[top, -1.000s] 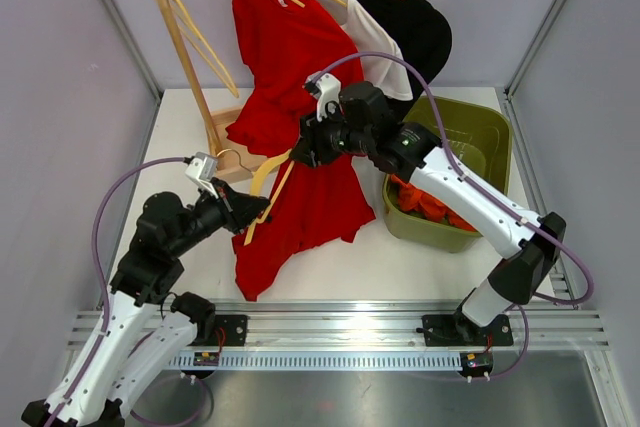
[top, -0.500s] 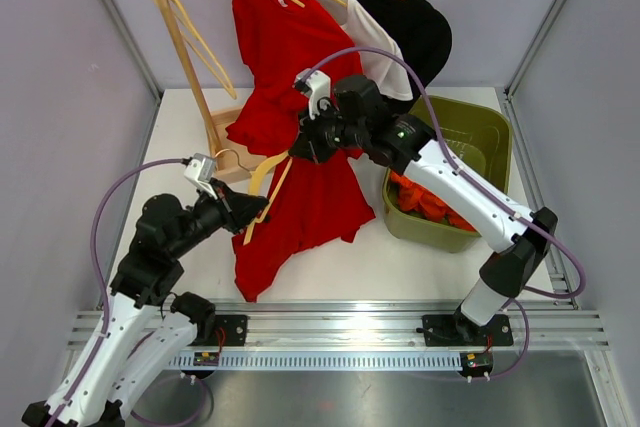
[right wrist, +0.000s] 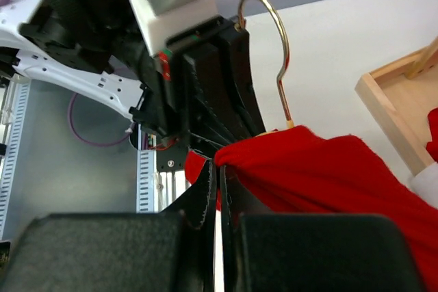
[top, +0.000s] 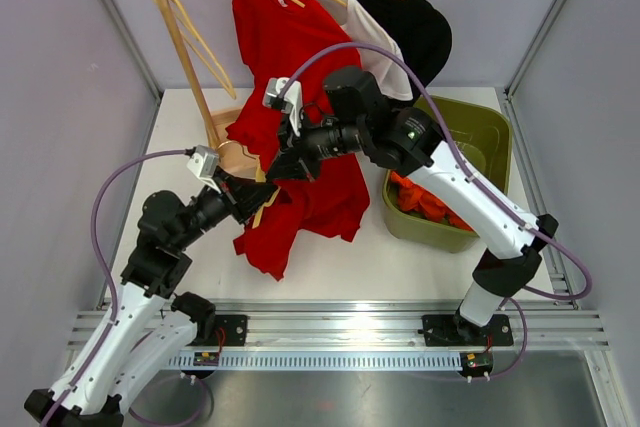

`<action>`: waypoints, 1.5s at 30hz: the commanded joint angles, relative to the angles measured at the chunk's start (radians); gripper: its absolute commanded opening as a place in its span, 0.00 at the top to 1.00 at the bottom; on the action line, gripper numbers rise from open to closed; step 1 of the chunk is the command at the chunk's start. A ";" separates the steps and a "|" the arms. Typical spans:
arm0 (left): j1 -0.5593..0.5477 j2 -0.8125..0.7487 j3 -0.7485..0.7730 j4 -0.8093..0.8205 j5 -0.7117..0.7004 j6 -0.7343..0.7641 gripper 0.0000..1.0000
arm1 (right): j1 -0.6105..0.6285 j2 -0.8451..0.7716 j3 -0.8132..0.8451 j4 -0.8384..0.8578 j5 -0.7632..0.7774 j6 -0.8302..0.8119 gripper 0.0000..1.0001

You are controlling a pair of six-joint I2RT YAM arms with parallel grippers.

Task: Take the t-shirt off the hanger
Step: Remove the tshirt from the hanger

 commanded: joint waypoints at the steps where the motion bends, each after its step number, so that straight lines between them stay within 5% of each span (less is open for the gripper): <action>1: -0.001 0.023 -0.021 0.111 -0.016 0.033 1.00 | 0.038 -0.026 0.111 -0.015 -0.141 -0.006 1.00; 6: -0.001 -0.006 -0.041 0.112 0.005 0.085 1.00 | 0.026 -0.039 0.228 0.008 0.225 -0.054 1.00; 12: -0.001 -0.095 -0.035 -0.029 0.016 0.196 1.00 | -0.175 -0.050 0.317 0.095 0.428 -0.026 1.00; 22: -0.001 -0.172 0.003 -0.217 0.065 0.288 1.00 | -0.372 -0.076 0.073 0.281 0.570 -0.077 1.00; 28: -0.001 -0.151 0.031 -0.311 0.031 0.337 1.00 | -0.456 -0.064 0.075 0.327 0.654 -0.085 1.00; 32: 0.001 -0.143 0.030 -0.311 0.027 0.330 1.00 | -0.491 -0.081 0.053 0.302 0.448 -0.068 1.00; 36: -0.001 -0.097 0.019 -0.235 0.051 0.276 1.00 | -0.459 -0.104 -0.031 0.253 -0.076 -0.013 1.00; 45: -0.001 0.017 0.028 -0.113 0.103 0.242 1.00 | -0.170 -0.064 0.036 0.138 -0.236 -0.033 1.00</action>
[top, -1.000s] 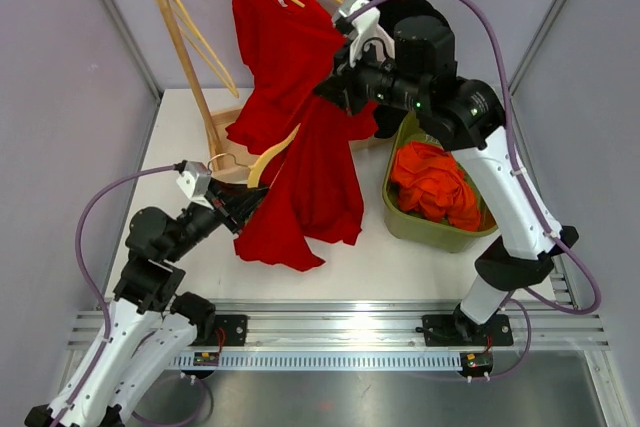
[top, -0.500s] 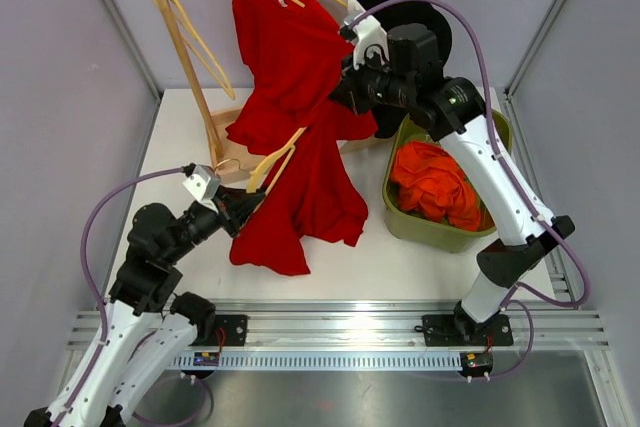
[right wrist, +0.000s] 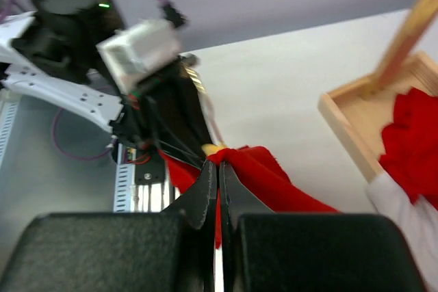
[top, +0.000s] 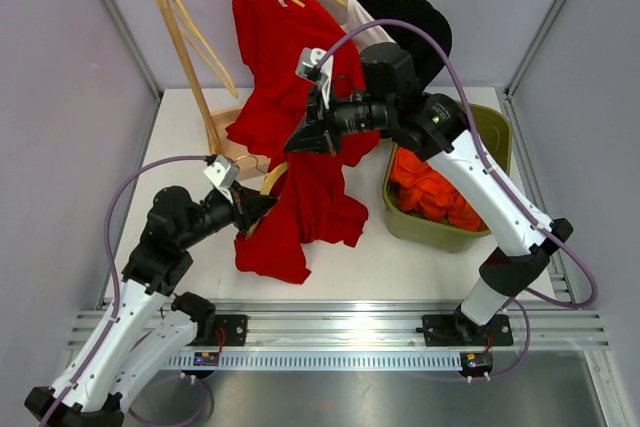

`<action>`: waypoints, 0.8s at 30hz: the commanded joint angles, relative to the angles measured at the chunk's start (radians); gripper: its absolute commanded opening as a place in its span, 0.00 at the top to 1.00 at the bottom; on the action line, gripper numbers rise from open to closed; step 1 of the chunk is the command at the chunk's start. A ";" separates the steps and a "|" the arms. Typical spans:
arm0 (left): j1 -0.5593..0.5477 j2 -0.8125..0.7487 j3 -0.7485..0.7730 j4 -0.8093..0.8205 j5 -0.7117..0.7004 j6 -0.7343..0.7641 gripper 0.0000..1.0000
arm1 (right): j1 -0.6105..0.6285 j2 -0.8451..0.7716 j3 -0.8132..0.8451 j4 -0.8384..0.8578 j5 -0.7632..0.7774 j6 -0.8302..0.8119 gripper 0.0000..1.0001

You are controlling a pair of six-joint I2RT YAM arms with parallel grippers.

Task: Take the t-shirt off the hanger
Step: Remove the tshirt from the hanger

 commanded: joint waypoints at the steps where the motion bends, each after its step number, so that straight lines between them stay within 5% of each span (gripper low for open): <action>1: -0.003 0.017 0.022 0.061 0.055 -0.017 1.00 | 0.049 -0.013 0.069 0.053 -0.088 0.007 1.00; 8: -0.003 0.013 0.015 0.069 0.089 -0.006 1.00 | 0.106 -0.006 -0.014 0.023 -0.109 -0.037 1.00; 14: -0.003 -0.039 0.031 0.003 0.090 0.046 1.00 | 0.101 -0.072 -0.100 -0.123 0.053 -0.313 1.00; 18: -0.003 -0.038 0.038 -0.020 0.118 0.066 1.00 | 0.103 -0.082 -0.155 -0.236 0.014 -0.433 0.99; 24: -0.003 0.004 0.087 -0.109 0.179 0.147 1.00 | 0.103 -0.052 -0.028 -0.477 -0.014 -0.675 0.38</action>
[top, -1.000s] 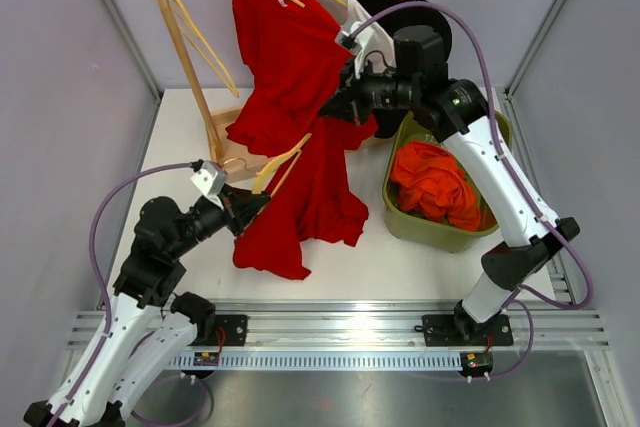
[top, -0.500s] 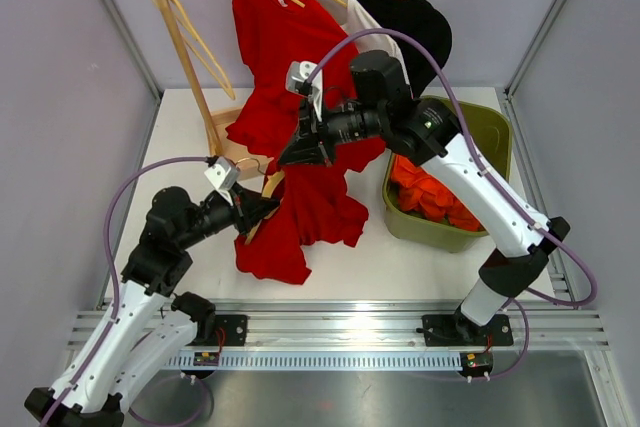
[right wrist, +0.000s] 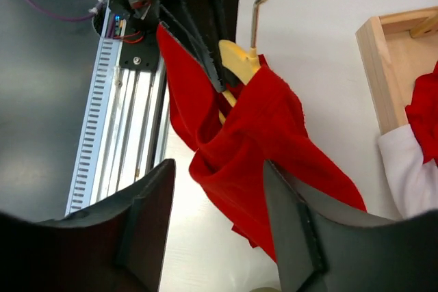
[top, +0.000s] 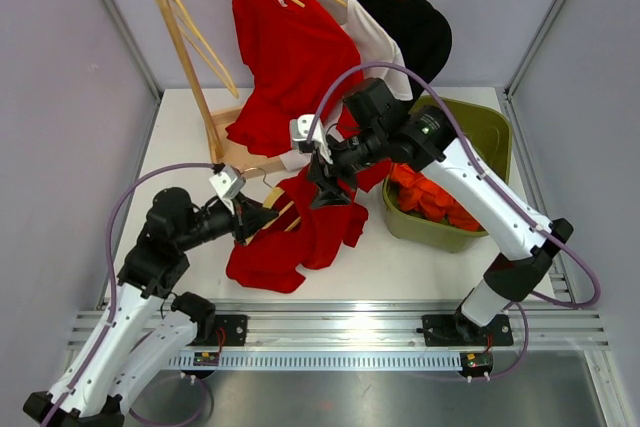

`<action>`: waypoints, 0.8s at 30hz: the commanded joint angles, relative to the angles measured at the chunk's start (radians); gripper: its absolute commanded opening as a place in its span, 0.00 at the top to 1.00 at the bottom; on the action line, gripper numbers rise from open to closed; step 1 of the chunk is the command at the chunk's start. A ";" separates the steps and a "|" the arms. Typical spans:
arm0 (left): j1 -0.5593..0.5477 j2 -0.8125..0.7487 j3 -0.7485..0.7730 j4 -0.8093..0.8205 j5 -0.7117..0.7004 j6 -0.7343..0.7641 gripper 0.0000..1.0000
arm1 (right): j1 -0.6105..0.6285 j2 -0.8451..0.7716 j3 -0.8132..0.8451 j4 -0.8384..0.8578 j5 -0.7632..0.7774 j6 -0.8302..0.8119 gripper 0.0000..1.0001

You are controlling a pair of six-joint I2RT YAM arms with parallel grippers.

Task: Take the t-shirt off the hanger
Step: Remove the tshirt from the hanger

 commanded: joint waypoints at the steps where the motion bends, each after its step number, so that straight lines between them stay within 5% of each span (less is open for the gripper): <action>1: -0.003 0.033 0.094 -0.031 0.071 0.087 1.00 | 0.012 -0.035 0.111 -0.175 -0.039 -0.267 0.33; 6: -0.003 0.073 0.136 -0.099 0.180 0.195 1.00 | 0.012 -0.050 0.118 -0.276 -0.076 -0.579 0.20; 17: -0.003 0.109 0.176 -0.103 0.302 0.210 1.00 | 0.012 0.115 0.193 -0.163 -0.047 -0.428 0.25; 21: -0.003 0.109 0.170 -0.088 0.297 0.204 1.00 | 0.012 0.158 0.199 -0.171 -0.068 -0.377 0.33; 24: -0.003 0.108 0.168 -0.080 0.279 0.204 1.00 | 0.012 0.177 0.200 -0.197 -0.111 -0.369 0.50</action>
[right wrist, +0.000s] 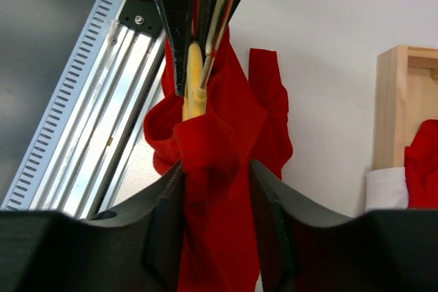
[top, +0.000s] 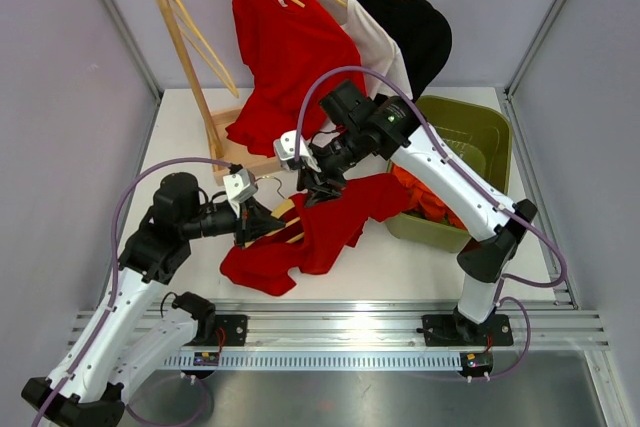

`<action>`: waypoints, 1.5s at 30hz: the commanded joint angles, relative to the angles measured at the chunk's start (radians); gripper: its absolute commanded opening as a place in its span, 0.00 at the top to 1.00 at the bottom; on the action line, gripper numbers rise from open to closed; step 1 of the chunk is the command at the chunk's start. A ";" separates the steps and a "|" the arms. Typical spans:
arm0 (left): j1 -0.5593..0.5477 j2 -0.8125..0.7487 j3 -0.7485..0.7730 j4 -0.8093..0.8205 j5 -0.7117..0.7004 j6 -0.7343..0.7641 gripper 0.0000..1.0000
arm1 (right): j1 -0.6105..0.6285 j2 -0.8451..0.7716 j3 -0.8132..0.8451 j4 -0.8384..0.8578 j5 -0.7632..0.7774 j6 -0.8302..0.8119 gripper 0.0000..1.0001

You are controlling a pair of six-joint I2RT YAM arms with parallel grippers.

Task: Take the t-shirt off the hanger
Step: Remove the tshirt from the hanger

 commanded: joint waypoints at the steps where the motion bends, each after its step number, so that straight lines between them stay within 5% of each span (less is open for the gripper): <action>1: -0.004 -0.012 0.049 0.076 0.027 0.009 1.00 | 0.008 0.010 0.049 -0.004 -0.056 0.040 0.55; 4: -0.004 -0.015 0.047 0.087 0.015 0.008 1.00 | 0.008 0.014 0.048 -0.022 -0.076 0.042 0.63; 11: -0.004 -0.018 0.047 0.102 0.010 0.006 1.00 | 0.008 0.008 0.023 -0.050 -0.117 0.029 0.61; 16: -0.004 -0.018 0.041 0.118 0.004 -0.009 1.00 | 0.010 0.028 0.042 -0.110 -0.149 0.016 1.00; 19: -0.004 -0.033 0.032 0.125 -0.049 -0.046 1.00 | 0.010 -0.001 0.026 -0.073 -0.093 0.080 1.00; 20: -0.004 -0.044 0.029 0.128 -0.122 -0.075 0.95 | 0.005 -0.019 -0.015 -0.018 -0.035 0.124 1.00; 21: -0.004 -0.071 0.024 0.127 -0.173 -0.106 0.75 | 0.002 -0.063 -0.044 0.017 -0.001 0.149 1.00; 25: -0.004 -0.176 0.024 0.098 -0.512 -0.266 0.25 | -0.035 -0.153 -0.182 0.160 0.145 0.270 1.00; 28: -0.004 -0.242 0.027 0.038 -0.652 -0.398 0.14 | -0.085 -0.214 -0.280 0.258 0.191 0.370 1.00; 37: -0.004 -0.139 -0.092 -0.011 -0.777 -0.937 0.24 | -0.095 -0.308 -0.435 0.462 0.260 0.514 1.00; 45: -0.016 0.009 -0.112 0.039 -0.819 -1.069 0.30 | -0.093 -0.306 -0.432 0.475 0.245 0.540 1.00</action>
